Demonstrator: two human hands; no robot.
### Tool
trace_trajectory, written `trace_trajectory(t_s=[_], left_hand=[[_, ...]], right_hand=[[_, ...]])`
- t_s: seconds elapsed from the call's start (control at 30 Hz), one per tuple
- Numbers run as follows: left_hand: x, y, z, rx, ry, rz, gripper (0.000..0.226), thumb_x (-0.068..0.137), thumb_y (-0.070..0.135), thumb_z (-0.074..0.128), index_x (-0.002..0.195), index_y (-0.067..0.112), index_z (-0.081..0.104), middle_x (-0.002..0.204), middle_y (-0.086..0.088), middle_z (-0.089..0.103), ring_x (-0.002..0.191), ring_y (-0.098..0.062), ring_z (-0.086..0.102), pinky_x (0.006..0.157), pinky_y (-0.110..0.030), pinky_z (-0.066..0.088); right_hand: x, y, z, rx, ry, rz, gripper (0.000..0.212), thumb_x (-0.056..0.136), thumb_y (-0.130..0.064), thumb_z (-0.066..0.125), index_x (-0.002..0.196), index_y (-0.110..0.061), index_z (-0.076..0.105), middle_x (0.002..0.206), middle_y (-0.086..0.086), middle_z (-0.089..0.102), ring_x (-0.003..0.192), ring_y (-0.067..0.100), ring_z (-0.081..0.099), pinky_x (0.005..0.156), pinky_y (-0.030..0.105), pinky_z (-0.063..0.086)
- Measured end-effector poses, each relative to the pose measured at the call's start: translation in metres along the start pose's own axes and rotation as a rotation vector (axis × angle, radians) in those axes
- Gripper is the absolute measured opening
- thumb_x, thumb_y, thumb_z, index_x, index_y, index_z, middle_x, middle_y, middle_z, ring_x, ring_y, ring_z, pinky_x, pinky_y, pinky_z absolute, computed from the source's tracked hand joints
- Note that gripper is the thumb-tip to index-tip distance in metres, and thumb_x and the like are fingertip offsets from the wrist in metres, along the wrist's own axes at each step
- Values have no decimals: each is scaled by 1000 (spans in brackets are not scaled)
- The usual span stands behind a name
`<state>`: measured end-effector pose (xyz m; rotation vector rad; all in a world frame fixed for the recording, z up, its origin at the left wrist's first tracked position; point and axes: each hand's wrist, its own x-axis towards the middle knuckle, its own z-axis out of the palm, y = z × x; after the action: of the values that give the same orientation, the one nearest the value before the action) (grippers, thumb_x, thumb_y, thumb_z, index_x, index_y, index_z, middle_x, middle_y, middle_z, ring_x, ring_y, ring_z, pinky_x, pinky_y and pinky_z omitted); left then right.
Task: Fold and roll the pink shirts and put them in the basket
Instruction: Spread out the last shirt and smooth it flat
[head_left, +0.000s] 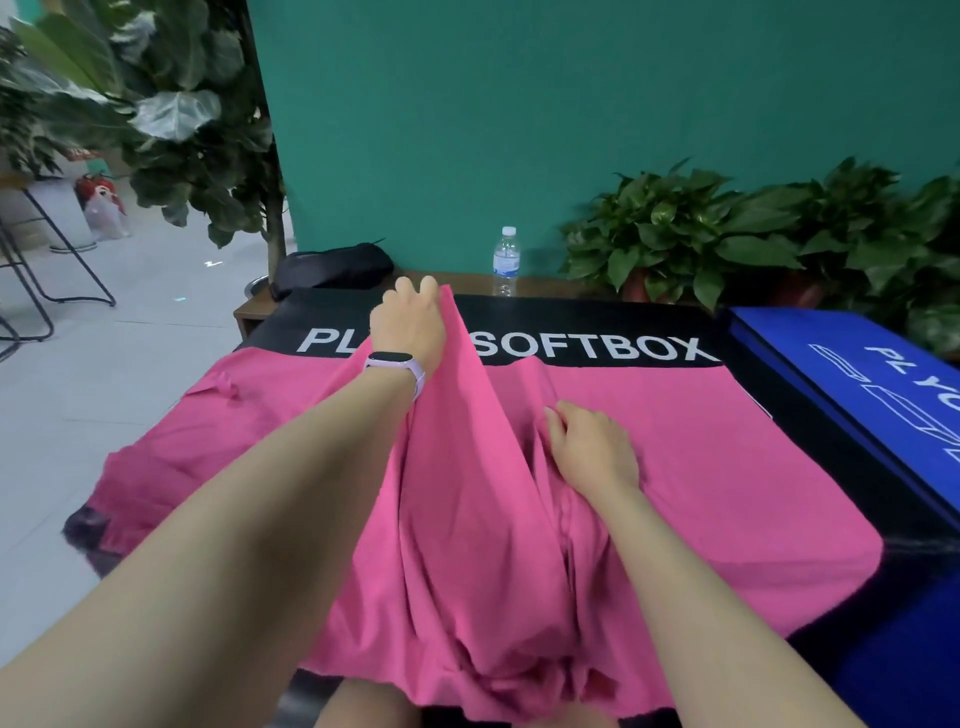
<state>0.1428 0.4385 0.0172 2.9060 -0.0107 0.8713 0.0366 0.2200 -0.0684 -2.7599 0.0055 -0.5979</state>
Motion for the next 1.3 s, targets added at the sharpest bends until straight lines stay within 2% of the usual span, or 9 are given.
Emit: trace_trajectory(t_s=[0.23, 0.4, 0.5, 0.6, 0.77, 0.87, 0.93, 1.07, 1.3], left_hand=[[0, 5, 93, -19, -161, -24, 29, 95, 7, 38, 119, 7, 53, 114, -16, 61, 100, -36, 62, 72, -39, 38], [4, -4, 120, -99, -176, -71, 25, 95, 9, 39, 113, 9, 56, 107, -14, 66, 95, -36, 63, 67, -36, 33], [6, -4, 123, -111, -159, -96, 21, 93, 8, 40, 103, 9, 58, 100, -13, 67, 90, -35, 62, 64, -36, 32], [6, -4, 123, -116, -159, -107, 20, 91, 6, 40, 100, 10, 58, 97, -12, 67, 80, -32, 57, 62, -36, 31], [8, -7, 123, -153, -165, -132, 11, 93, 8, 41, 88, 15, 48, 92, -11, 65, 72, -28, 47, 62, -35, 32], [11, -7, 127, -143, -152, -141, 12, 94, 9, 40, 86, 15, 47, 86, -9, 59, 71, -29, 47, 61, -35, 32], [12, -7, 131, -134, -139, -138, 13, 95, 10, 40, 86, 14, 48, 82, -7, 55, 70, -29, 46, 61, -35, 31], [13, -7, 130, -114, -136, -146, 14, 95, 10, 39, 85, 14, 48, 79, -6, 49, 70, -29, 46, 60, -36, 29], [-6, -7, 114, -145, -157, -158, 11, 91, 7, 40, 85, 14, 46, 86, -11, 63, 74, -32, 52, 61, -36, 35]], right_hand=[[5, 0, 5, -17, -1, -47, 33, 105, -38, 44, 75, -23, 43, 67, 6, 61, 64, 37, 56, 57, 40, 35], [12, -5, 1, 4, -18, -9, 38, 104, -38, 45, 72, -20, 40, 60, 6, 53, 64, 39, 53, 55, 40, 32], [48, -13, -28, 111, 214, -66, 39, 105, -33, 48, 70, -17, 40, 54, -3, 40, 57, 35, 46, 54, 40, 33], [103, -23, -52, 21, 404, -221, 38, 106, -35, 45, 73, -15, 42, 60, 6, 51, 60, 40, 52, 55, 41, 36], [166, -8, -20, -212, 208, -140, 36, 108, -38, 38, 91, -10, 55, 88, 21, 65, 79, 47, 61, 65, 44, 39], [157, 15, 27, -243, 100, -64, 37, 108, -35, 37, 97, -7, 57, 91, 22, 66, 84, 46, 62, 68, 44, 44], [145, 27, 48, -141, 117, 18, 36, 108, -33, 36, 90, -8, 54, 83, 19, 64, 78, 43, 61, 68, 46, 49], [143, 30, 55, -109, 203, -34, 33, 107, -29, 40, 78, -13, 41, 66, 15, 57, 62, 40, 55, 58, 43, 41], [127, 30, 48, -95, 150, -8, 36, 108, -31, 37, 92, -6, 56, 80, 20, 66, 73, 44, 62, 61, 42, 38]])
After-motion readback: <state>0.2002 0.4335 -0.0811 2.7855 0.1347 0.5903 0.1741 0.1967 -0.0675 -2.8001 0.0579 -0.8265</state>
